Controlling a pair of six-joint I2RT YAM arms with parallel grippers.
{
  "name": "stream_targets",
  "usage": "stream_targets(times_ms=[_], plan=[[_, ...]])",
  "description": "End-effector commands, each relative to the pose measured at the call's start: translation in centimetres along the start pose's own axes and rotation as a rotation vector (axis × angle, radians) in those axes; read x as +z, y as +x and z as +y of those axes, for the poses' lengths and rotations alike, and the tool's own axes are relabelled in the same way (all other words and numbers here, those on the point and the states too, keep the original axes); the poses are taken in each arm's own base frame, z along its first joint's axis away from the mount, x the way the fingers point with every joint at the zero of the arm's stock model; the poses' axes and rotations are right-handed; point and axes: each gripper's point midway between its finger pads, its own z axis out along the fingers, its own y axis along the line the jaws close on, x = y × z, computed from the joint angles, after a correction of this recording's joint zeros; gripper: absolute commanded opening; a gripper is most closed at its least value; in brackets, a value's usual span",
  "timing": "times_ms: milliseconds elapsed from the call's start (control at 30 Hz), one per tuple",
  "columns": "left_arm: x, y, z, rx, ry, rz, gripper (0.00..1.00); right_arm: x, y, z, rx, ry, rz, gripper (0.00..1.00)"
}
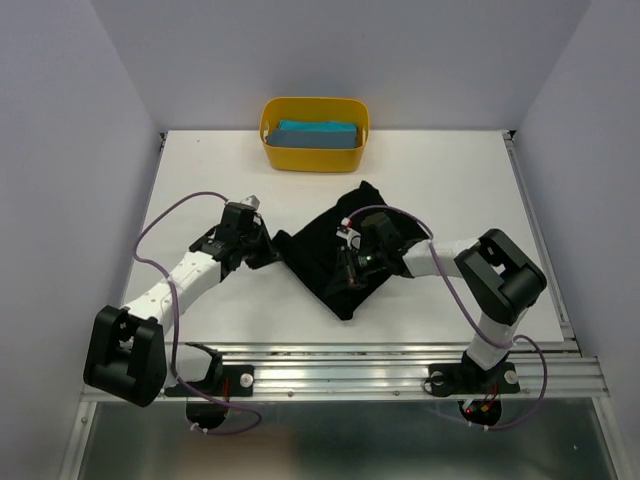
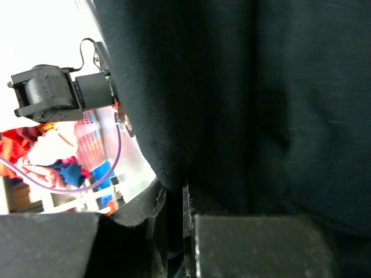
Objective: Roll the t-shirts
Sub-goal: Roll the T-shirt to the center of the board.
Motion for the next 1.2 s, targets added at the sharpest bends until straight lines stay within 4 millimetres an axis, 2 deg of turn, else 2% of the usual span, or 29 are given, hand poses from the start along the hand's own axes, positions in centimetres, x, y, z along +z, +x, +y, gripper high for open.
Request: stream_targets(times_ms=[0,233,467,667,833,933,967,1000,1033,1067,1133,1167], plan=[[0.5,-1.1,-1.7,0.04,0.06,-0.026,0.0,-0.2,-1.0,1.0,-0.008,-0.09,0.026,0.01],[1.7,-1.9,-3.0,0.053,0.096,-0.03,0.0,-0.2,-1.5,0.3,0.011,-0.091,0.031,0.01],[3.4,-2.3,-2.5,0.063,0.064,-0.027,0.0,-0.5,-1.9,-0.8,0.025,-0.052,0.014,0.01],[4.5,-3.4,-2.7,0.068,0.058,-0.05,0.0,-0.9,-1.8,-1.9,0.02,0.004,0.01,0.02],[5.8,-3.9,-2.6,0.071,0.042,-0.045,0.0,-1.2,-2.1,-2.7,0.016,0.053,-0.008,0.08],[6.6,-3.7,-2.5,0.071,0.038,-0.028,0.0,-1.6,-2.2,-2.9,0.007,0.092,-0.016,0.19],[6.7,-3.6,-2.5,0.071,0.038,-0.024,0.0,-1.8,-2.2,-2.5,-0.003,0.086,-0.019,0.27],[6.9,-3.6,-2.4,0.07,0.036,-0.021,0.0,-2.0,-2.2,-2.4,-0.012,0.084,-0.024,0.47],[7.0,-3.5,-2.3,0.071,0.035,-0.019,0.0,-2.2,-2.2,-2.0,-0.019,0.082,-0.028,0.57],[7.1,-3.4,-2.3,0.071,0.034,-0.014,0.0,-2.6,-2.5,-1.6,-0.04,0.095,-0.049,0.65],[7.4,-3.4,-2.2,0.074,0.03,-0.008,0.0,-3.3,-2.7,-1.9,-0.05,0.157,-0.071,0.72],[7.7,-3.2,-2.0,0.073,0.025,0.001,0.0,-4.1,-2.6,-1.4,-0.057,0.18,-0.079,0.77]])
